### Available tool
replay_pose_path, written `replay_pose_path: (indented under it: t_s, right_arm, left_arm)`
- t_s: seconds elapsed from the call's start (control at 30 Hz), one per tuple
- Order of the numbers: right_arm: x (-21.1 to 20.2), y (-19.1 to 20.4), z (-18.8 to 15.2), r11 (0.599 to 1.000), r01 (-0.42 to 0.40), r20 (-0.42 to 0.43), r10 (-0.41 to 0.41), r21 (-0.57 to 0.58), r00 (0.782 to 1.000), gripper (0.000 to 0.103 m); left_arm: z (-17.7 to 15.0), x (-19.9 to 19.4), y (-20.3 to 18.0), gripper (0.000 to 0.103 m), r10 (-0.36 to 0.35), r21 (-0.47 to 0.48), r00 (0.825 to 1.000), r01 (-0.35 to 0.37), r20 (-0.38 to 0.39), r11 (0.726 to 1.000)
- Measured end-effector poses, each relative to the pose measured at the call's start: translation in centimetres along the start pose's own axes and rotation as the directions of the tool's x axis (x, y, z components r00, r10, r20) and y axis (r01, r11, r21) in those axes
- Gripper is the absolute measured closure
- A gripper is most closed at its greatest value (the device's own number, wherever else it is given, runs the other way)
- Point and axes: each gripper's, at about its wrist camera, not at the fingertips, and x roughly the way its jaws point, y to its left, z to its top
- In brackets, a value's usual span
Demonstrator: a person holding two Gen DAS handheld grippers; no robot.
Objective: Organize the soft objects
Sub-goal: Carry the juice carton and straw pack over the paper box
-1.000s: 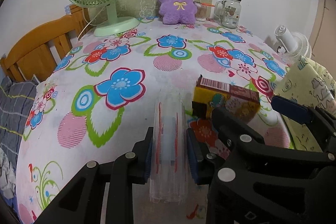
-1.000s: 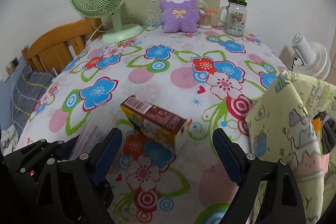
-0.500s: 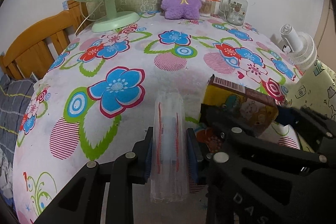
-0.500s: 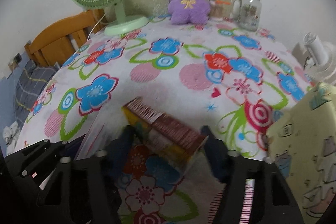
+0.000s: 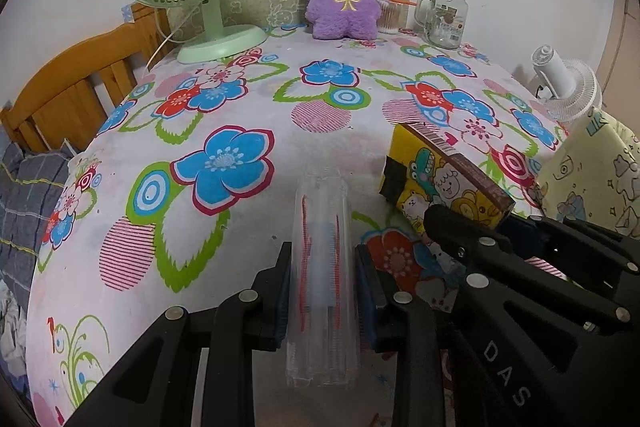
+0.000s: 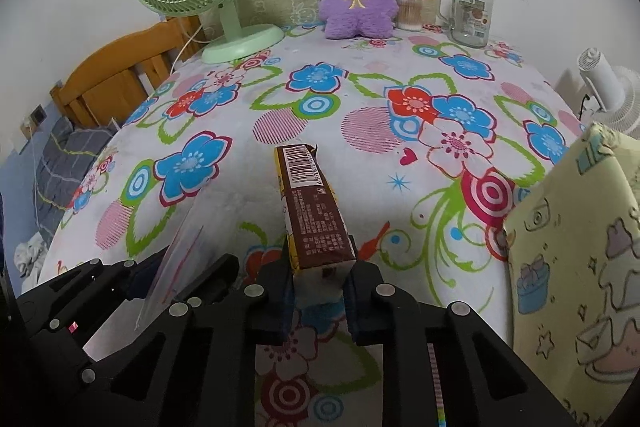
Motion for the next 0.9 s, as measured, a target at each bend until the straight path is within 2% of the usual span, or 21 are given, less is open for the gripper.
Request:
replay_pose_path:
  t_s: [0.9]
  right_arm:
    - [-8.6, -0.9, -2.1, 0.999, 0.036, 0.111, -0.039, 0.026, 0.993, 0.08]
  left_arm:
    - [-1.4, -7.3, -2.9, 0.075, -0.017, 0.023, 0.993, 0.015, 0.117, 1.0]
